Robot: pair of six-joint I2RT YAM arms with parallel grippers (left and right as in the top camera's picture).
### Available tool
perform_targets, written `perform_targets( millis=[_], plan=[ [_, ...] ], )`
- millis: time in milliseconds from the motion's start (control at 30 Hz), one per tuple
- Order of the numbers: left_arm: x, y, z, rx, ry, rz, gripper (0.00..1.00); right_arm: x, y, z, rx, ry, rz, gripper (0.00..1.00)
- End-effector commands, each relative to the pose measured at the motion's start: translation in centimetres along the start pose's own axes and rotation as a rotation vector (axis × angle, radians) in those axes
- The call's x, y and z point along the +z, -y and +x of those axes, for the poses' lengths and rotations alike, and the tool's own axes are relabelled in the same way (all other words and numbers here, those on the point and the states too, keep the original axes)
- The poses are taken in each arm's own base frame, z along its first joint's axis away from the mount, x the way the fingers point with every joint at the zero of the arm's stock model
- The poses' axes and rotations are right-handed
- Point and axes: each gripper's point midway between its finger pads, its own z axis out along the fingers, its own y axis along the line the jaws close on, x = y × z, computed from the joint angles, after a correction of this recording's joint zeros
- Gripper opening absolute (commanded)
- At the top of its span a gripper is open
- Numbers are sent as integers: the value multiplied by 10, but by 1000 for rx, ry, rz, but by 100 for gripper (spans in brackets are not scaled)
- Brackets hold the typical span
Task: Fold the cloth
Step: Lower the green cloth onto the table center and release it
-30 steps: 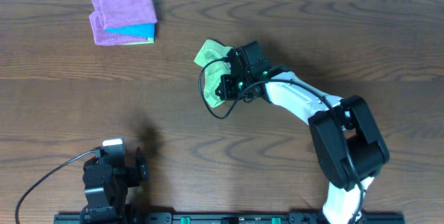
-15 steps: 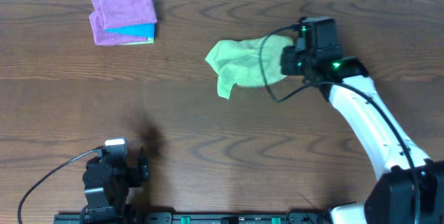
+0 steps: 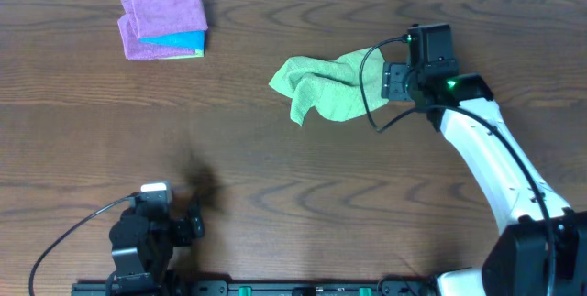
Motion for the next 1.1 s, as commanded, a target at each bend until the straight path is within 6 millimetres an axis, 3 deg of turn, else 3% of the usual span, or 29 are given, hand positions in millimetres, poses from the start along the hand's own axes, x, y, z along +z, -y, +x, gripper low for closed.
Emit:
perform_targets(
  millis=[0, 133, 367, 667, 733, 833, 933, 1067],
  plan=[
    [2, 12, -8, -184, 34, 72, 95, 18, -1, 7, 7, -45, -83, 75],
    [0, 26, -20, -235, 68, 159, 95, 50, -4, 17, 10, -102, -202, 76],
    [-1, 35, -19, -265, 53, 210, 95, 104, -15, 50, 54, -219, -362, 75],
    [-1, 34, -19, -265, 53, 210, 95, 127, -24, 65, 85, -258, -404, 70],
    [-1, 34, -19, -265, 54, 210, 95, 128, -24, 64, 89, -254, -404, 64],
    [-1, 34, -19, -264, 54, 209, 95, 130, -28, 65, 109, -259, -426, 46],
    [-1, 34, -19, -264, 55, 206, 95, 131, -35, 69, 122, -275, -459, 38],
    [-1, 30, -20, -263, 61, 185, 95, 129, -46, 75, 122, -301, -485, 8]
  ],
)
